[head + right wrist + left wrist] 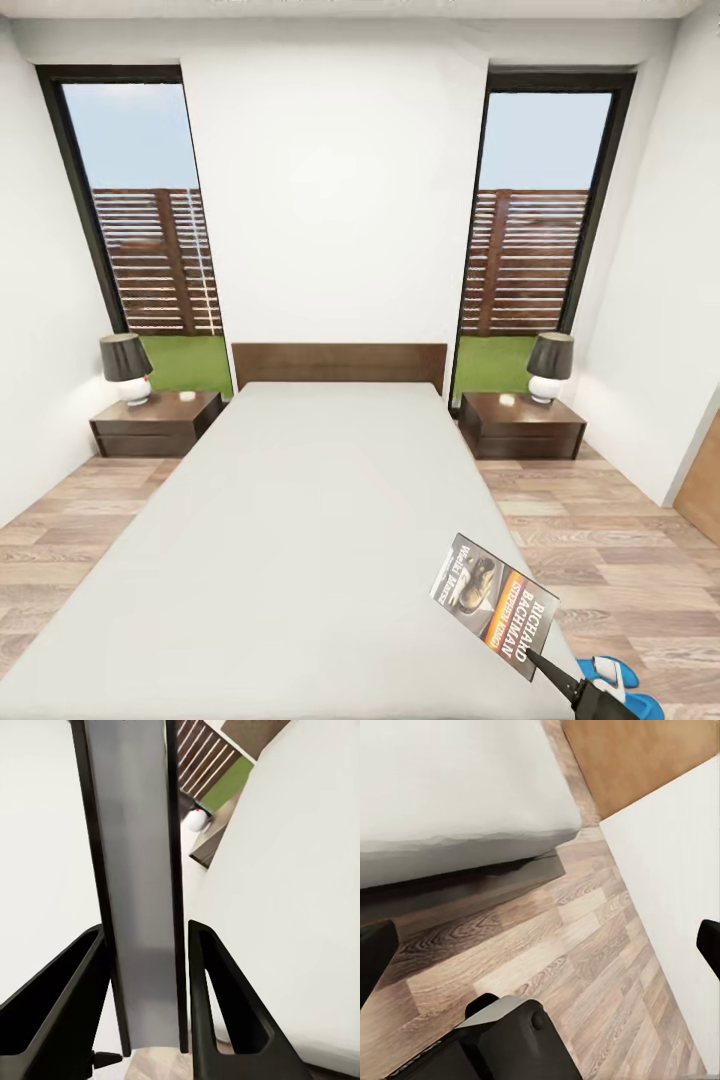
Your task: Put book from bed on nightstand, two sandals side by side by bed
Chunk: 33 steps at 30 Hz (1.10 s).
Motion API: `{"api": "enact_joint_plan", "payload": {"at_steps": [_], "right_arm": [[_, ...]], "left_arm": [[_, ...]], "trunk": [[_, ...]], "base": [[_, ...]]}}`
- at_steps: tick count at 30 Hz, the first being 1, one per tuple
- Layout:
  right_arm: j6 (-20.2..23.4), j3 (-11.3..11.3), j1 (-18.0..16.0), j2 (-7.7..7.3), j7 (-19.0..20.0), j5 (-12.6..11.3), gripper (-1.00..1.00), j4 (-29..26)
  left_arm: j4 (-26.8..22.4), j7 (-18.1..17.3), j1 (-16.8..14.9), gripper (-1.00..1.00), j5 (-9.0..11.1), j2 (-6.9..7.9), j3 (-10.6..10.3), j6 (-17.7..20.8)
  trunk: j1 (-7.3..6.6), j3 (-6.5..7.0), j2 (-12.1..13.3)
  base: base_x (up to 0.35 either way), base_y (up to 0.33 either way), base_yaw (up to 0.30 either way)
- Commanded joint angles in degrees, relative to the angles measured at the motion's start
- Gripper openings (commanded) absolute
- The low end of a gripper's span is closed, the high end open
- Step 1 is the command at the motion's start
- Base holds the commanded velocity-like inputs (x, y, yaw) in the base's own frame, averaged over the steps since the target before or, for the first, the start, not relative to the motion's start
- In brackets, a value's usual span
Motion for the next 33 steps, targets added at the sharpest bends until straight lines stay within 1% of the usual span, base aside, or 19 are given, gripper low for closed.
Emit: {"api": "enact_joint_plan", "payload": {"at_steps": [1,4,7,15,18,21,33], "right_arm": [[-0.59,0.19,-0.10,-0.03,0.09,-0.33,-1.00,0.25],[-0.59,0.20,-0.08,-0.03,0.08,-0.33,-1.00,0.25],[-0.59,0.20,-0.09,-0.03,0.06,-0.33,-1.00,0.25],[-0.59,0.20,-0.09,-0.03,0.03,-0.33,-1.00,0.25],[-0.59,0.20,-0.09,-0.03,0.03,-0.33,-1.00,0.25],[-0.59,0.19,-0.11,-0.03,0.03,-0.33,-1.00,0.25],[-0.59,0.21,-0.08,0.02,0.03,-0.33,-1.00,0.25]], "left_arm": [[0.05,-0.18,-0.01,1.00,0.40,0.06,-0.41,-0.46],[0.12,-0.28,0.02,1.00,0.44,0.61,-0.20,-0.54],[0.13,-0.30,0.03,1.00,0.44,0.81,-0.16,-0.53],[0.13,0.28,0.16,1.00,0.37,0.43,-0.33,-0.53],[0.13,2.22,0.20,1.00,0.36,0.27,-0.40,-0.53],[0.13,3.35,0.20,1.00,0.36,0.23,-0.42,-0.53],[0.09,3.73,0.29,1.00,0.28,-0.02,-0.43,-0.53]], "trunk": [[0.02,0.07,-0.04],[0.02,0.35,-0.04],[0.02,0.62,-0.04],[0.02,1.19,-0.04],[0.02,1.22,-0.04],[0.02,1.22,-0.04],[0.02,1.23,-0.04]], "base": [[0.000,0.000,0.000],[0.000,0.000,0.000],[0.000,0.000,0.000],[0.000,0.000,0.000],[0.000,0.000,0.000],[0.000,0.000,0.000],[0.000,0.000,0.000]]}}
